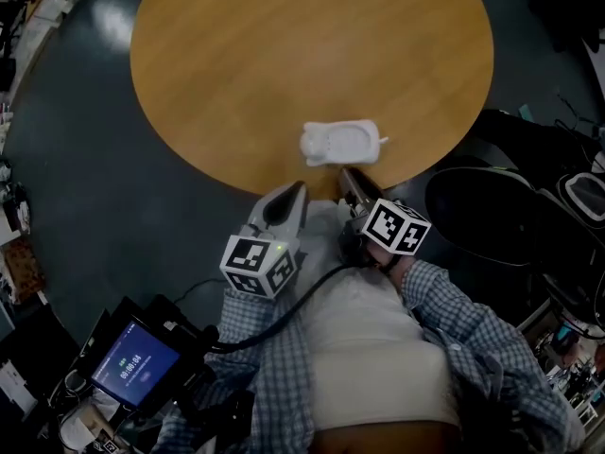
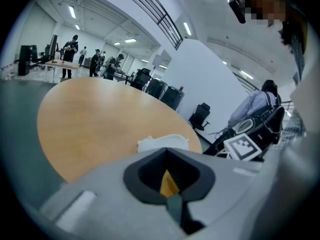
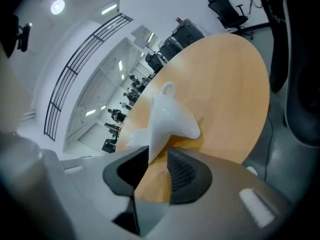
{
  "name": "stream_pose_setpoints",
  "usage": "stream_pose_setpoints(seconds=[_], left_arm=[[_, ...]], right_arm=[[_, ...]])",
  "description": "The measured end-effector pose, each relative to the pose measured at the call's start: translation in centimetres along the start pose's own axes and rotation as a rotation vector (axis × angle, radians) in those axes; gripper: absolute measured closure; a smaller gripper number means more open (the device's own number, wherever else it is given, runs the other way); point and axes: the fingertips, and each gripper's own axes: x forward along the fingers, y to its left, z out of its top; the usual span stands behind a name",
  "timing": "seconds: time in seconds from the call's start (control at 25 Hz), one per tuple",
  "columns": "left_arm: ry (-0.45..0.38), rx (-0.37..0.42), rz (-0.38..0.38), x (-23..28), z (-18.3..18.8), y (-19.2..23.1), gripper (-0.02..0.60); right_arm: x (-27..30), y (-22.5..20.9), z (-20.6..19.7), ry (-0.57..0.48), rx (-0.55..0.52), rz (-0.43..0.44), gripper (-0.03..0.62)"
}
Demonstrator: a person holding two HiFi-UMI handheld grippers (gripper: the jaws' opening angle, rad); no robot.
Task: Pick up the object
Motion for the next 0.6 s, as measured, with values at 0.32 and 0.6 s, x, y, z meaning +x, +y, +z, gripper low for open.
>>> stream_pose_setpoints(seconds=[0.32,0.6], left_arm=[[0.007,-0.003,0.029,-0.5,-0.6,0.8,0.578],[0.021,-0.01,0.04,-0.6,-0.8,0.8,0.578]], right_arm=[[2.1,0.3,0.3,-0.085,0.135,0.042,0.414],[2.6,-0.3,1.8,-0.146,0.201,0.004,0.436]])
